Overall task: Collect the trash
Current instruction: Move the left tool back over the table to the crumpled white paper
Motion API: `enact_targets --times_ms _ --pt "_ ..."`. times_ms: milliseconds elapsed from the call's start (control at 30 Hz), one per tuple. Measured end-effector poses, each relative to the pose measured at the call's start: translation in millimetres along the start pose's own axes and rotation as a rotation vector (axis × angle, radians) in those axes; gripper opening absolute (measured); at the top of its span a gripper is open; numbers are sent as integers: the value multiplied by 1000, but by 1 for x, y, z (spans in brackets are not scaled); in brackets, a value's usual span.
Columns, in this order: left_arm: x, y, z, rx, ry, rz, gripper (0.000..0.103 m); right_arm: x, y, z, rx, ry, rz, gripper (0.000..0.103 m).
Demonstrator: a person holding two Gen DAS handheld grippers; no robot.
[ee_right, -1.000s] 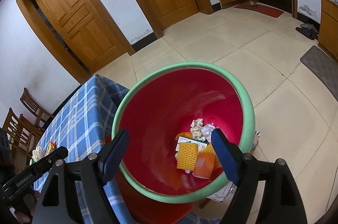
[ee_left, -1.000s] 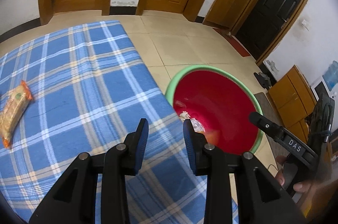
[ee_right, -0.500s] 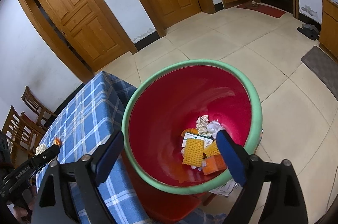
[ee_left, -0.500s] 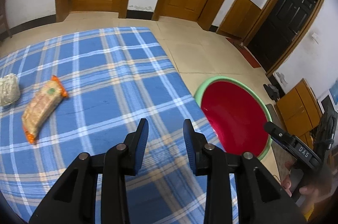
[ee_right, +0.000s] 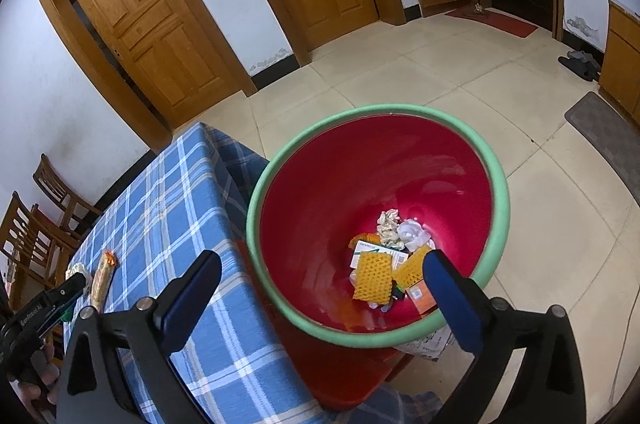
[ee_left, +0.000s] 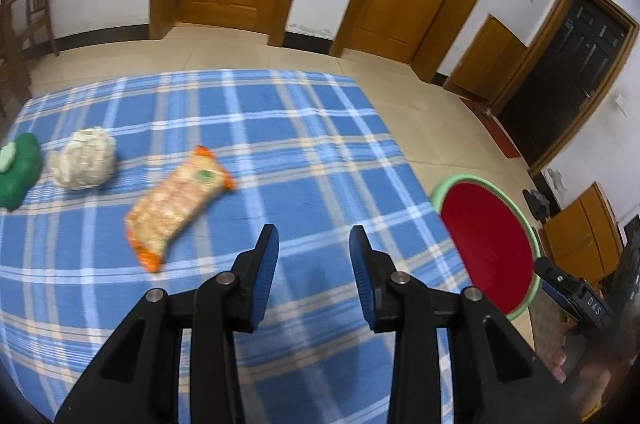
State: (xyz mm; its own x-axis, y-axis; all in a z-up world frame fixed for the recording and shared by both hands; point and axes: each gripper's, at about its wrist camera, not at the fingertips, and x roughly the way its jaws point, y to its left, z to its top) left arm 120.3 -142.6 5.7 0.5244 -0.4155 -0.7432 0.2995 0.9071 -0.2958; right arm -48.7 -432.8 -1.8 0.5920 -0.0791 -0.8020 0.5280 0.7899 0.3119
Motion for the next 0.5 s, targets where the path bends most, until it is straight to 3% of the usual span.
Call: enact_targets --times_ms 500 --pt "-7 101 24 -58 -43 184 36 2 45 -8 -63 -11 -20 103"
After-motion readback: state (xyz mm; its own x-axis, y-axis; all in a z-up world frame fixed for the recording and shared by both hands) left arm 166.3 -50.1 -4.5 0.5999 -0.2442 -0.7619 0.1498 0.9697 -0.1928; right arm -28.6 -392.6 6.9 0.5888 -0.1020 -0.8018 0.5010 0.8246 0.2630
